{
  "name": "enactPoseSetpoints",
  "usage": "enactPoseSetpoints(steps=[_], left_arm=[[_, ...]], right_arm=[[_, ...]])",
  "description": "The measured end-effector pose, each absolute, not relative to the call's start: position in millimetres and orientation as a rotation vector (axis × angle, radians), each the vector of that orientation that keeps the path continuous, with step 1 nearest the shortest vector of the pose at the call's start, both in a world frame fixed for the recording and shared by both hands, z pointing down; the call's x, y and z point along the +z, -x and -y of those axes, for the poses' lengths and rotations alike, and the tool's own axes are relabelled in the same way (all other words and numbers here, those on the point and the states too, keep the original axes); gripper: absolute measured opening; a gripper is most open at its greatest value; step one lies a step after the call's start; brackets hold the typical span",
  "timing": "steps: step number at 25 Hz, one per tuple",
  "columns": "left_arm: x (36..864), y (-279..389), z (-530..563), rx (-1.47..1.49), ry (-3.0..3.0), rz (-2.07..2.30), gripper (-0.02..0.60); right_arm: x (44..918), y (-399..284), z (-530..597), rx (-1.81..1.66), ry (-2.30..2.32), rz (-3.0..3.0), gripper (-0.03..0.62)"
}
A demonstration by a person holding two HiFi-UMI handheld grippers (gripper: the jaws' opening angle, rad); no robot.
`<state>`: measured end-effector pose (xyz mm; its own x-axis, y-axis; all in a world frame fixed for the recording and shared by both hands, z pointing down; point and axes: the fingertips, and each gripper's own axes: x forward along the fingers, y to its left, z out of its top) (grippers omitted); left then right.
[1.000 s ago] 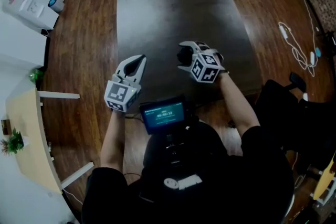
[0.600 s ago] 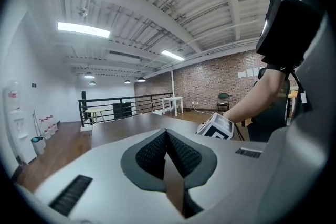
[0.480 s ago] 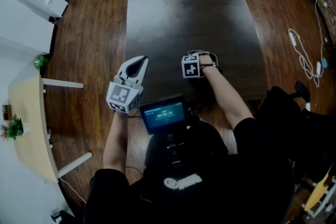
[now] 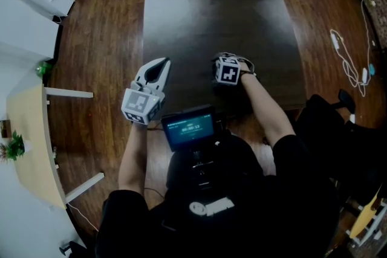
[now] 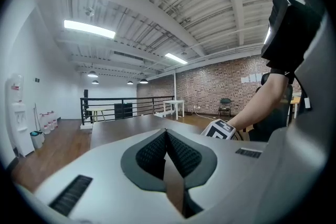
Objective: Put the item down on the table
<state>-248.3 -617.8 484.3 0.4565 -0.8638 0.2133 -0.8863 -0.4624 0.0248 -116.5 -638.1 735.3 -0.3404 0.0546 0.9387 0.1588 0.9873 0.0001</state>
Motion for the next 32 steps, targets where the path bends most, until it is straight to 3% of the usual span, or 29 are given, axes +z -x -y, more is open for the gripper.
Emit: enactPoseSetpoints(steps=[8, 14, 21, 26, 32], left_arm=[[482, 236, 625, 0.227, -2.617, 1.503, 0.0], [481, 224, 627, 0.21, -2.647, 1.47, 0.0], [472, 221, 621, 0.069, -2.625, 1.457, 0.0], [443, 220, 614, -0.189, -2.577, 1.427, 0.0], [415, 224, 614, -0.493, -2.505, 1.363, 0.0]], right_arm=[[682, 139, 648, -0.059, 0.065, 2.141, 0.454], [668, 130, 655, -0.032, -0.017, 2.205, 0.457], [528, 131, 670, 0.279, -0.356, 2.832, 0.451], [425, 87, 662, 0.601, -0.631, 3.33, 0.285], [370, 50, 650, 0.814, -0.928, 3.588, 0.094]])
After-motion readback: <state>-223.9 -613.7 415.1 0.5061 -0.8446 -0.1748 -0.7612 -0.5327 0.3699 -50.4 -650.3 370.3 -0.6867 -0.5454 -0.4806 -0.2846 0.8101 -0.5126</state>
